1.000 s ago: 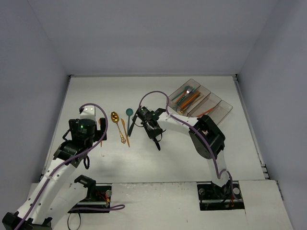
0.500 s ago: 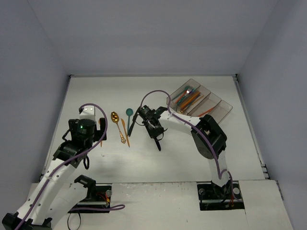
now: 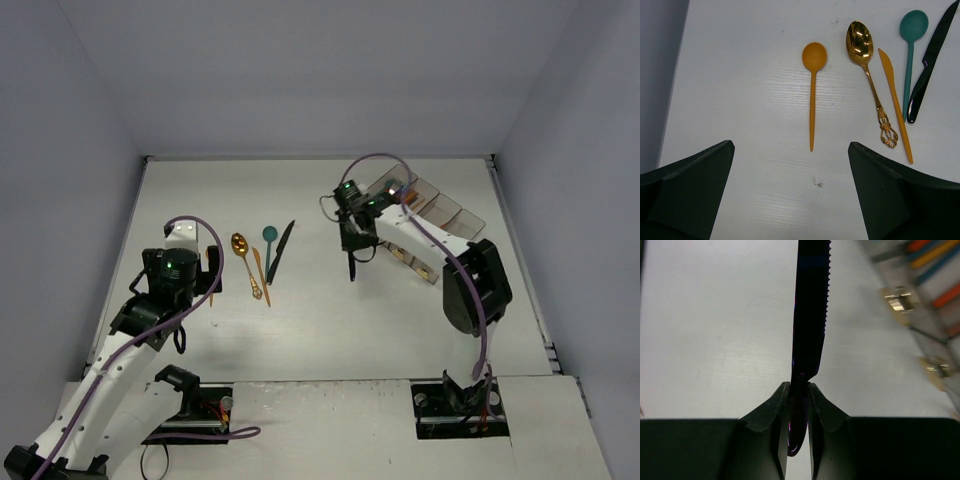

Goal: Sort the eating utensils into containers

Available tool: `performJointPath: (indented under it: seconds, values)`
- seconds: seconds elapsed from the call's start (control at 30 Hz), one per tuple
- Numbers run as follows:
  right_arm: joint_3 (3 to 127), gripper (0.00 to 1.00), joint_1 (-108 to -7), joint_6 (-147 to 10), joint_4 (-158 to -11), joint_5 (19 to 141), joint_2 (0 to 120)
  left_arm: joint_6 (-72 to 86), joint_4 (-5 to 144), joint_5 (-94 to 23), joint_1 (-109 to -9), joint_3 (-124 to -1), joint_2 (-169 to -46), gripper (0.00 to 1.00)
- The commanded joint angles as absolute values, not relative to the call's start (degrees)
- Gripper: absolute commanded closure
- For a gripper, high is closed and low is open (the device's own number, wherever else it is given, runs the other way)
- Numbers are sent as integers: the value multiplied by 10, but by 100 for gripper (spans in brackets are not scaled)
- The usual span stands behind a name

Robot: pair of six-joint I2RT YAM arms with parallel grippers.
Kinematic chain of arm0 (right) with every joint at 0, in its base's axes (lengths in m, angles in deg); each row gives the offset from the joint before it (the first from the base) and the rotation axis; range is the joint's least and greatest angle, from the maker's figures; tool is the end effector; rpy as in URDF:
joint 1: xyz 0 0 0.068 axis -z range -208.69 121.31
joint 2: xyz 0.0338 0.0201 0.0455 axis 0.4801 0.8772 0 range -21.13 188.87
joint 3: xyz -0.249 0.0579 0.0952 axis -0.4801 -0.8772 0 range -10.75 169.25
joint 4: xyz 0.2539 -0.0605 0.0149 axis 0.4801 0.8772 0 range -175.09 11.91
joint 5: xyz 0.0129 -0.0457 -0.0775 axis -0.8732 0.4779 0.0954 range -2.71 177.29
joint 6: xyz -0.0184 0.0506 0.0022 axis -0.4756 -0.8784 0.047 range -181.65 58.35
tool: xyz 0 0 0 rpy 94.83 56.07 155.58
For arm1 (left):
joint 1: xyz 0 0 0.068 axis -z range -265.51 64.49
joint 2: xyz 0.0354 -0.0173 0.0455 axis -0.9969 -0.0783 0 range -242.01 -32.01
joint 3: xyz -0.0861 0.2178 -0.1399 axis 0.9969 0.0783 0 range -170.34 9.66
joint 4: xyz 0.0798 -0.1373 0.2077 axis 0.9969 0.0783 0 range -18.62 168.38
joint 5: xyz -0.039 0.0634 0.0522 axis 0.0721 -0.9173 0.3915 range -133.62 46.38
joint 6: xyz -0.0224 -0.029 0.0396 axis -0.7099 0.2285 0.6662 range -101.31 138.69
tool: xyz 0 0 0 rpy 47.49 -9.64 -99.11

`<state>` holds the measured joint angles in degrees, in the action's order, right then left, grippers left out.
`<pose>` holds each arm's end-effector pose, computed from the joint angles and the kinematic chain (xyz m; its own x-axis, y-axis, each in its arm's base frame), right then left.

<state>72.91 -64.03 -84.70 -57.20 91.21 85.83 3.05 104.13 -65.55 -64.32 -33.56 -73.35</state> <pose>0.3394 0.2378 0.2389 -0.7972 -0.0863 -0.5974 -0.2499 0.9481 0.1965 0.1509 -0.0442 0.3010 -0.4706 -0.0857 -0.8782 -0.0939 0.9945 -0.0468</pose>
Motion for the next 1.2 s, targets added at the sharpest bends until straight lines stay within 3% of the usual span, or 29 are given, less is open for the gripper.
performJointPath:
  seconds: [0.0,0.33,0.8,0.87,1.07,1.17]
  values:
    - [742,100,-533,-899,-563,945,773,26,1022,-662,-647,-357,-733,2]
    - [775,100,-355,-931,-571,927,818,27,1021,-660,-647,-357,-733,3]
    - [745,100,-329,-965,-617,878,884,27,1021,-661,-647,-357,-734,3]
    - [739,96,-333,-963,-618,879,881,27,1021,-660,-647,-357,-736,3]
    - [726,66,-338,-946,-617,883,861,28,1021,-649,-647,-358,-742,3]
    - [721,58,-342,-940,-617,883,844,32,1020,-639,-647,-360,-747,3]
